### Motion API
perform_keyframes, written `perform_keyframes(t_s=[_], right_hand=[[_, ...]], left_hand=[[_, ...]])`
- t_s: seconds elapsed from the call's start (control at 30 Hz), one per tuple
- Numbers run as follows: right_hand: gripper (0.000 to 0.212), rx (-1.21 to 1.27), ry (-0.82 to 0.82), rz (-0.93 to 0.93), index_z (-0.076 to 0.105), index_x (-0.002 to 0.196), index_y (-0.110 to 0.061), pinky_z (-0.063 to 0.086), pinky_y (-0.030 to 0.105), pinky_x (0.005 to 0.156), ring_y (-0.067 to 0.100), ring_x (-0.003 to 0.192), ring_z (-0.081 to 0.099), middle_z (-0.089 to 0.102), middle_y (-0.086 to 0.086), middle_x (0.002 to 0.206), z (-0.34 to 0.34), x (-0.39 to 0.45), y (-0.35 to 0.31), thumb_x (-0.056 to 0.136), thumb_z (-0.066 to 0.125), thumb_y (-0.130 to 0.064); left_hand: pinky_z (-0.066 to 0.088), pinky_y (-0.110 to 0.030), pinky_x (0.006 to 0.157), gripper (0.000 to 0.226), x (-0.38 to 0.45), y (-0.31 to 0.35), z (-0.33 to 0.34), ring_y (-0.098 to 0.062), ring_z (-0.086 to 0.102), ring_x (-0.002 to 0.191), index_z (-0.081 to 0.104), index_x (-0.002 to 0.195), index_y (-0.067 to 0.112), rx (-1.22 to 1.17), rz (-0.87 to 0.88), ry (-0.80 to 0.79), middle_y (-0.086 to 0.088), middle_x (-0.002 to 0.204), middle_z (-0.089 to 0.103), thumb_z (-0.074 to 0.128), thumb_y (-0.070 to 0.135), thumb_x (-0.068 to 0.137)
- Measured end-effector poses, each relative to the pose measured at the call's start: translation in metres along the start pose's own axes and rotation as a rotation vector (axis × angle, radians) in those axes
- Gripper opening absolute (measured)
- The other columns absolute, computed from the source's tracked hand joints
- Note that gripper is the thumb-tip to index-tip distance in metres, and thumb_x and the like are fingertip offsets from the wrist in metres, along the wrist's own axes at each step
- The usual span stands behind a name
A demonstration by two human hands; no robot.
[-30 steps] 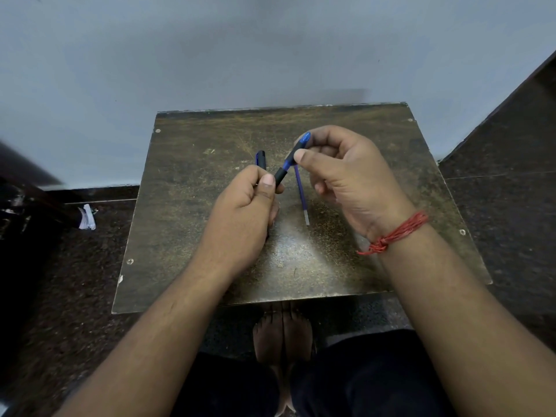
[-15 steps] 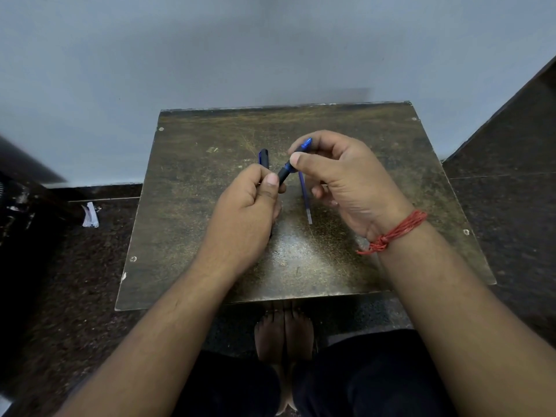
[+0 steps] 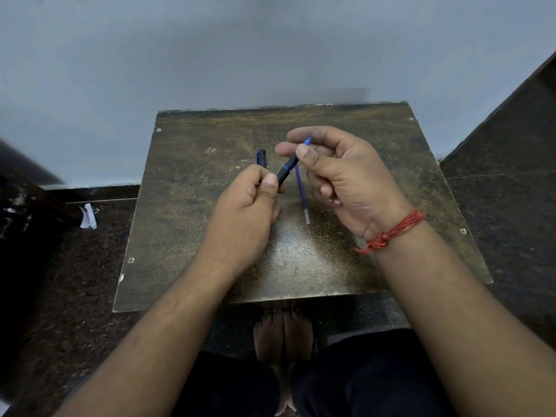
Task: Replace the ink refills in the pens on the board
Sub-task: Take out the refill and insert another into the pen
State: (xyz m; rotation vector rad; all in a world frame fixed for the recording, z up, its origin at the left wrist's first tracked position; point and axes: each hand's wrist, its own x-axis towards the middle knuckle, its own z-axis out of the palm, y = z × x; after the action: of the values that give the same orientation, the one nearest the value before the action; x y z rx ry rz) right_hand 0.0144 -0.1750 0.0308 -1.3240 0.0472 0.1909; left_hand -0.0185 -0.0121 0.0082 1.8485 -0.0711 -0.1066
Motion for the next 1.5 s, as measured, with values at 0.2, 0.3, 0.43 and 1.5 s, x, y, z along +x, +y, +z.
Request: perform_keyframes(t_s=[0.2, 0.3, 0.43, 1.5], right_hand=[[0.012, 0.009, 0.079, 0.003, 0.060, 0.084, -0.013, 0.023, 0.016, 0.034, 0.006, 0.039, 0.031, 0.060, 0.004, 0.068, 0.010, 0.000, 0.004, 0.091, 0.070, -0.013], [0.018, -0.011, 0.113, 0.041, 0.056, 0.084, -0.016, 0.023, 0.016, 0.034, 0.007, 0.041, 0.033, 0.050, -0.002, 0.062, 0.011, -0.002, 0.004, 0.089, 0.072, -0.023], [0.015, 0.008, 0.074, 0.065, 0.064, 0.103, -0.011, 0.024, 0.016, 0.035, 0.005, 0.043, 0.039, 0.070, 0.010, 0.096, 0.006, -0.002, 0.002, 0.092, 0.068, -0.020], [0.019, 0.030, 0.102, 0.042, 0.055, 0.087, -0.013, 0.018, 0.017, 0.036, 0.006, 0.038, 0.032, 0.063, 0.006, 0.073, 0.005, 0.002, 0.007, 0.090, 0.071, -0.022]], left_hand=[[0.039, -0.034, 0.055, 0.028, 0.000, -0.002, 0.002, -0.007, 0.043, 0.048, 0.058, 0.090, 0.022, 0.030, 0.016, -0.012, 0.014, 0.055, 0.052, 0.041, 0.036, 0.109], [0.040, -0.033, 0.054, 0.028, 0.000, -0.002, 0.004, -0.006, 0.044, 0.048, 0.057, 0.089, 0.024, 0.038, 0.018, -0.015, 0.014, 0.055, 0.053, 0.041, 0.034, 0.110], [0.039, -0.034, 0.053, 0.031, 0.002, -0.002, 0.002, -0.008, 0.043, 0.048, 0.058, 0.092, 0.018, 0.006, 0.018, 0.007, 0.014, 0.055, 0.052, 0.041, 0.042, 0.103], [0.038, -0.033, 0.054, 0.030, 0.001, -0.002, 0.003, -0.011, 0.042, 0.050, 0.059, 0.097, 0.010, 0.015, 0.024, 0.025, 0.012, 0.055, 0.051, 0.044, 0.033, 0.110]])
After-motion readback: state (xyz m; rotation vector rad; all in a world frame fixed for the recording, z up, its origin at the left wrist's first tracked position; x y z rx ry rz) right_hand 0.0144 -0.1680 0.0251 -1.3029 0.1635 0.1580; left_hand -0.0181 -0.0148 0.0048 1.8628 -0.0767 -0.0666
